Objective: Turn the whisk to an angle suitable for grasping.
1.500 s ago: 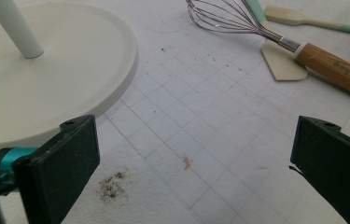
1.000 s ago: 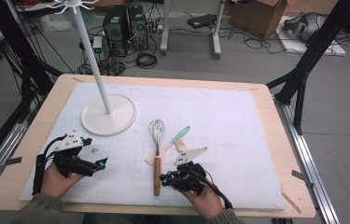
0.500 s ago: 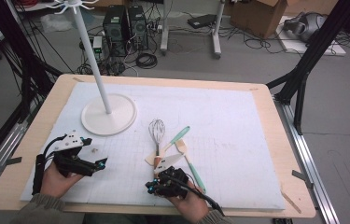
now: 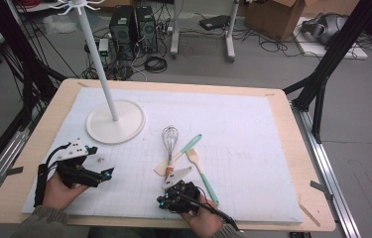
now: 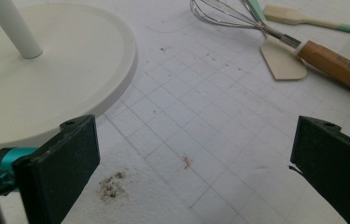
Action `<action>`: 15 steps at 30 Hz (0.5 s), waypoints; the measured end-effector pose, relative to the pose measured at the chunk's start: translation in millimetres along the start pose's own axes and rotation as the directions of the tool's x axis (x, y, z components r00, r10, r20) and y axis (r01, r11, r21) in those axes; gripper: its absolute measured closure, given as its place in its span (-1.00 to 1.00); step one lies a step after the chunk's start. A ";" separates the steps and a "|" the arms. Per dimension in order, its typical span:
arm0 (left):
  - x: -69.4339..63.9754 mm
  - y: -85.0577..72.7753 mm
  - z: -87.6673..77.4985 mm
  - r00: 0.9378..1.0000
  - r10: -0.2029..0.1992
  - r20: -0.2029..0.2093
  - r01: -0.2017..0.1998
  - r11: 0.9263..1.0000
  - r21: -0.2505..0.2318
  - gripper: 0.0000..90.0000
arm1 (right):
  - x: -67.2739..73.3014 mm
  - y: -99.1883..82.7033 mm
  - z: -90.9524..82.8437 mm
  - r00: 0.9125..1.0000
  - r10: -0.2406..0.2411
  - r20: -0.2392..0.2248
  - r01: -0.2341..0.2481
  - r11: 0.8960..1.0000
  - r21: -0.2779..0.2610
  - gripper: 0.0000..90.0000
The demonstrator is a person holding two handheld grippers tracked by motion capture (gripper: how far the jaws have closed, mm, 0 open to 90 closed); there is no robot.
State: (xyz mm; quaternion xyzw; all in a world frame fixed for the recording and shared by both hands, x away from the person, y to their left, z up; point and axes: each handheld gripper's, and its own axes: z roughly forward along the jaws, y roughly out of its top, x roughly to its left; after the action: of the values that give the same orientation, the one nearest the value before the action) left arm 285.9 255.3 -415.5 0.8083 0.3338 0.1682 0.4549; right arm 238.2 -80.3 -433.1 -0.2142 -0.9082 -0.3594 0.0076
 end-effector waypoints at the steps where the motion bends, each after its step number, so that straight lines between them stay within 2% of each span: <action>1: 0.0 0.0 0.0 1.000 0.000 0.000 0.000 1.000 -0.001 -0.96 | -0.5 -1.8 -2.4 1.000 0.003 0.011 -0.003 1.000 0.003 0.98; 9: -0.1 0.4 0.1 1.000 0.006 0.003 -0.006 1.000 0.000 -0.96 | -1.7 -6.2 -6.2 1.000 0.018 0.021 -0.018 1.000 0.016 0.98; 12: -0.2 0.3 0.3 1.000 -0.001 0.002 0.001 1.000 -0.003 -0.96 | -2.2 -9.8 -10.6 0.999 0.025 0.027 -0.025 1.000 0.011 0.98; 15: 0.1 0.6 0.2 1.000 0.010 0.002 -0.010 1.000 0.004 -0.96 | -4.3 -13.4 -15.8 0.999 0.036 0.037 -0.036 0.999 0.004 0.98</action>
State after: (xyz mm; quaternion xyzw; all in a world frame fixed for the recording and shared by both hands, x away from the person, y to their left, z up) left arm 286.3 255.0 -415.1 0.8110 0.3298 0.1690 0.4528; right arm 234.5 -101.0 -430.9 -0.2370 -0.9051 -0.3532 -0.0022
